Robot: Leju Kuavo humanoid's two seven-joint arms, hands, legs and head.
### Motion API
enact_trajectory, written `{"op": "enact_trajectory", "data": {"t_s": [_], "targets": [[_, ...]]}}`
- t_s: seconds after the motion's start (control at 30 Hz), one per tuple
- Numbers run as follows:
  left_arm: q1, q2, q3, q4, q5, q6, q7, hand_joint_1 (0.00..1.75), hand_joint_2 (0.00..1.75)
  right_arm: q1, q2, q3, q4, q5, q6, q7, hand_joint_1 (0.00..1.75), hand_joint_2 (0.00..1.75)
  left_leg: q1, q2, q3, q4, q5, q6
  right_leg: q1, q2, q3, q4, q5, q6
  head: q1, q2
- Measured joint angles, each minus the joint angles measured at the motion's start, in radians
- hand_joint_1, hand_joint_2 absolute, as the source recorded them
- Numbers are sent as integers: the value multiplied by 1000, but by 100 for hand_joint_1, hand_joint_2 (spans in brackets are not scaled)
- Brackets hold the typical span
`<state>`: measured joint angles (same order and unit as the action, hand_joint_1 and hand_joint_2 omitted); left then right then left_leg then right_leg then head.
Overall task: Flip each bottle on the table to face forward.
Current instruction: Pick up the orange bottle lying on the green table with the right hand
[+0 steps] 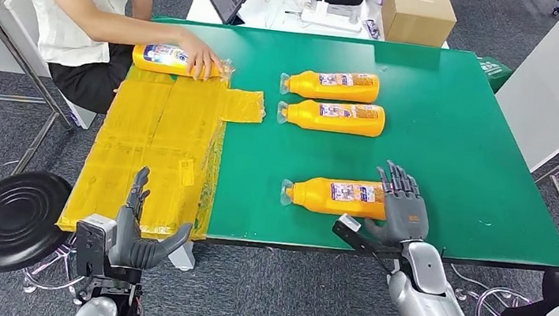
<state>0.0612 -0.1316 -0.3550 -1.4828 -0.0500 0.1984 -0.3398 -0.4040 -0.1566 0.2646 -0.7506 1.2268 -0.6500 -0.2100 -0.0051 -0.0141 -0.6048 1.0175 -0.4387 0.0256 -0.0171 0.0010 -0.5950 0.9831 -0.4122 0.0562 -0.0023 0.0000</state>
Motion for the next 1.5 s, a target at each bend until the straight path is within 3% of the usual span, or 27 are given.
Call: {"op": "enact_trajectory", "data": {"t_s": [0.23, 0.43, 0.67, 0.9, 1.03, 1.17, 1.5], "targets": [[0, 0, -8, 0, 0, 0, 0, 0, 175, -11, -3, -1, 25, -4, 4, -2, 0, 175, 0, 0, 0, 0, 0, 0, 0, 0, 0, 0, 0, 0, 0, 0], [-1, 0, -16, 0, -4, -6, 0, 0, 175, -39, -2, -1, 72, -28, 66, -15, 0, 175, 0, 0, 0, 0, 0, 0, 0, 0, 0, 0, 0, 0, 0, 0], [-2, 0, -22, 0, -21, -10, 10, 0, 175, -112, 8, 14, 152, 10, 187, 90, 0, 175, 0, 1, 2, 0, 0, 0, 0, 0, 1, 0, 0, 0, 0, 0], [-3, 0, -29, 0, -22, -28, 24, 0, 175, -166, 16, 29, 210, 5, 270, 102, 1, 175, 0, 3, 3, 0, 0, 0, 0, 0, 2, 0, 0, 0, 0, 0], [-8, 0, -39, 0, -22, -40, 28, 0, 175, -190, 19, 37, 238, -1, 307, 101, 148, 175, 0, 3, 4, 0, 0, 0, 0, 0, 3, 0, 0, 0, 0, 0], [-13, 0, -43, 1, -20, -51, 35, 0, 175, -207, 21, 44, 262, -5, 336, 87, 174, 175, 0, 3, 5, 0, 0, 0, 0, 0, 3, 0, 0, 0, 0, 0], [-18, 0, -50, 2, -1, -74, 40, 0, 175, -236, 17, 49, 288, -98, 416, -15, 175, 175, 0, 3, 5, 0, 0, 0, 0, 0, 4, 0, 0, 0, 0, 0]]}}
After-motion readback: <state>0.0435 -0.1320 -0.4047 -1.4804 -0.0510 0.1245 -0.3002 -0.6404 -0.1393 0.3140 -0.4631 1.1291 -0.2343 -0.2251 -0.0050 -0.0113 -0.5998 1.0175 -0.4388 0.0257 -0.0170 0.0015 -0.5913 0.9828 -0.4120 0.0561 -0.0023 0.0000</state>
